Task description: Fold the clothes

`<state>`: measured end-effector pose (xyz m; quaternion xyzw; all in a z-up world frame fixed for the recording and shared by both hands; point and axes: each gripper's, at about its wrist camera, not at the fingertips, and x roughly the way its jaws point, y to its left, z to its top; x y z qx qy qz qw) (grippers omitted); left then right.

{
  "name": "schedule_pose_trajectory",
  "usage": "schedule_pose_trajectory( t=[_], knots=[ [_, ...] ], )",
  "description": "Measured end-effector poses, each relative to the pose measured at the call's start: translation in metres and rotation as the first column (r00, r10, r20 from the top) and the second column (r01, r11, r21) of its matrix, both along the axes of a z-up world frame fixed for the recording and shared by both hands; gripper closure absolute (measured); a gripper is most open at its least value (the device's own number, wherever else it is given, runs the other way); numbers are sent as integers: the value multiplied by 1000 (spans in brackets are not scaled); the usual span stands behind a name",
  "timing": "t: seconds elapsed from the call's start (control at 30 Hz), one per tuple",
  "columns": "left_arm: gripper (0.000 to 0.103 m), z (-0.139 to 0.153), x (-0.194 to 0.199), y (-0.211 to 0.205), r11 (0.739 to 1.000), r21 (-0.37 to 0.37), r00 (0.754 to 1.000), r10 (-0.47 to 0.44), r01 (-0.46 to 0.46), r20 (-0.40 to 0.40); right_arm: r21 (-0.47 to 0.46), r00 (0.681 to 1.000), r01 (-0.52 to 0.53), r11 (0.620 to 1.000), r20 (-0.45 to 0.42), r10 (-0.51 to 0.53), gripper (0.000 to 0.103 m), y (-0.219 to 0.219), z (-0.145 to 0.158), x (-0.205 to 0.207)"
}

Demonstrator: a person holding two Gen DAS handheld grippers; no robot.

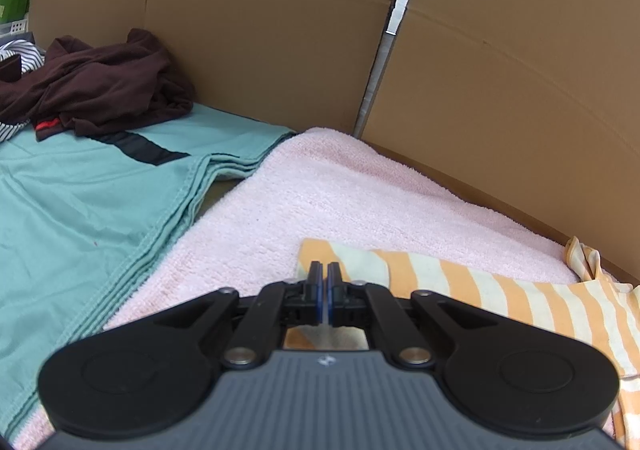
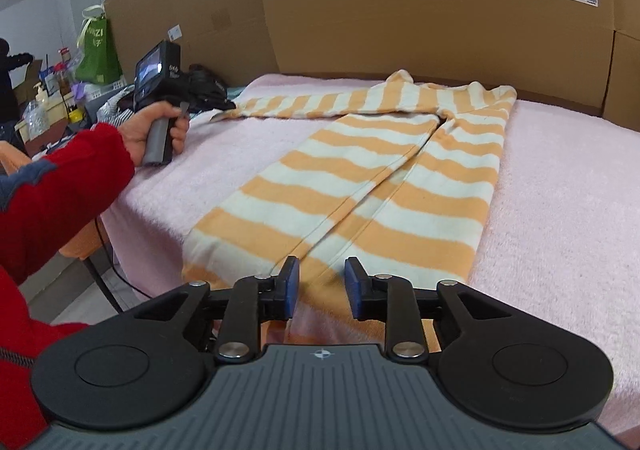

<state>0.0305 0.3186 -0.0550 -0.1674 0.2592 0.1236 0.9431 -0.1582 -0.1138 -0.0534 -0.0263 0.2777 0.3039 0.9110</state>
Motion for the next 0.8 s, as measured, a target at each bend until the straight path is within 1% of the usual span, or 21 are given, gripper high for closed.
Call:
schedule_pose_trajectory(
  t=[0.03,0.07,0.1,0.13,0.2,0.43,0.53,0.6,0.7,0.8],
  knots=[
    [103,0,0,0,1000,0,1000,0,0,0,-13,1000,4,1000,20,-4,75,2,-2,-3],
    [103,0,0,0,1000,1,1000,0,0,0,-27,999,9,1000,39,-8,80,4,-3,-4],
    [103,0,0,0,1000,1,1000,0,0,-1,-32,999,14,999,46,-13,91,4,-3,-4],
    [103,0,0,0,1000,1,1000,0,0,-1,-30,999,19,999,45,-17,95,3,-3,-3],
    [103,-1,0,0,1000,1,1000,0,0,-1,-11,999,15,1000,36,-14,96,-1,0,-3],
    [103,-1,0,0,1000,-4,1000,-1,1,2,-58,998,-33,998,48,36,96,-1,-1,-11],
    [103,-1,0,0,1000,-5,1000,-2,2,2,-72,997,-56,996,45,59,94,0,-1,-10],
    [103,-1,0,0,1000,-7,1000,-2,2,3,-88,995,-72,993,56,77,95,1,-1,-12],
    [103,-1,0,0,1000,-9,1000,-4,4,4,-58,997,-60,996,42,63,95,-2,-2,-12],
    [103,-1,0,0,1000,-11,1000,-6,6,5,-33,996,-74,997,39,76,85,-4,-2,-13]
  ],
)
